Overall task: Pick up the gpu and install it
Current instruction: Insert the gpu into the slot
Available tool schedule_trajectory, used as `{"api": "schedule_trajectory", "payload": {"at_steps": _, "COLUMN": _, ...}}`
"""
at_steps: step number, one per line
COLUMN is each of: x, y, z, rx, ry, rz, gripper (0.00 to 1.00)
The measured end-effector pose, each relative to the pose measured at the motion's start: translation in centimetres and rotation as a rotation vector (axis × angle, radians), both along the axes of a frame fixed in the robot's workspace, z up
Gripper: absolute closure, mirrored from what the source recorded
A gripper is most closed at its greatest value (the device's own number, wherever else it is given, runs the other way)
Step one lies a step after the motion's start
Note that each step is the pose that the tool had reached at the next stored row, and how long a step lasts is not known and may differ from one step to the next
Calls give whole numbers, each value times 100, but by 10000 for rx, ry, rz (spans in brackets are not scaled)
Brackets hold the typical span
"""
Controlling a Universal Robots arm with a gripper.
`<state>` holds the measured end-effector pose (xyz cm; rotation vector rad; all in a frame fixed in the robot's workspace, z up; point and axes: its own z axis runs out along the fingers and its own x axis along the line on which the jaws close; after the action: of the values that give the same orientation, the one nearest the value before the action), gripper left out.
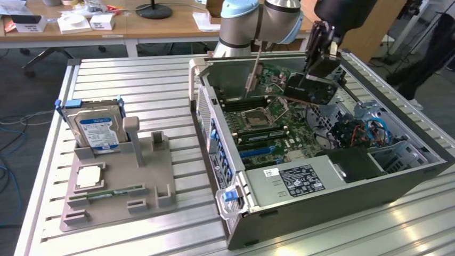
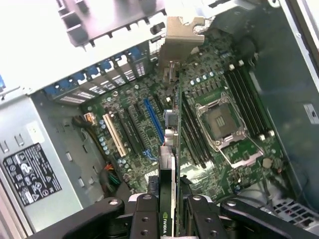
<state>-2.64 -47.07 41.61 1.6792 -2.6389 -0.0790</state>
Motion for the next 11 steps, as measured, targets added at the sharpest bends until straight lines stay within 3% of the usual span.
{"api": "schedule_trajectory", "payload": {"at_steps": 11, "x": 0, "y": 0, "z": -5, "rx": 0, "ry": 0, "rz": 1983, "gripper": 73}}
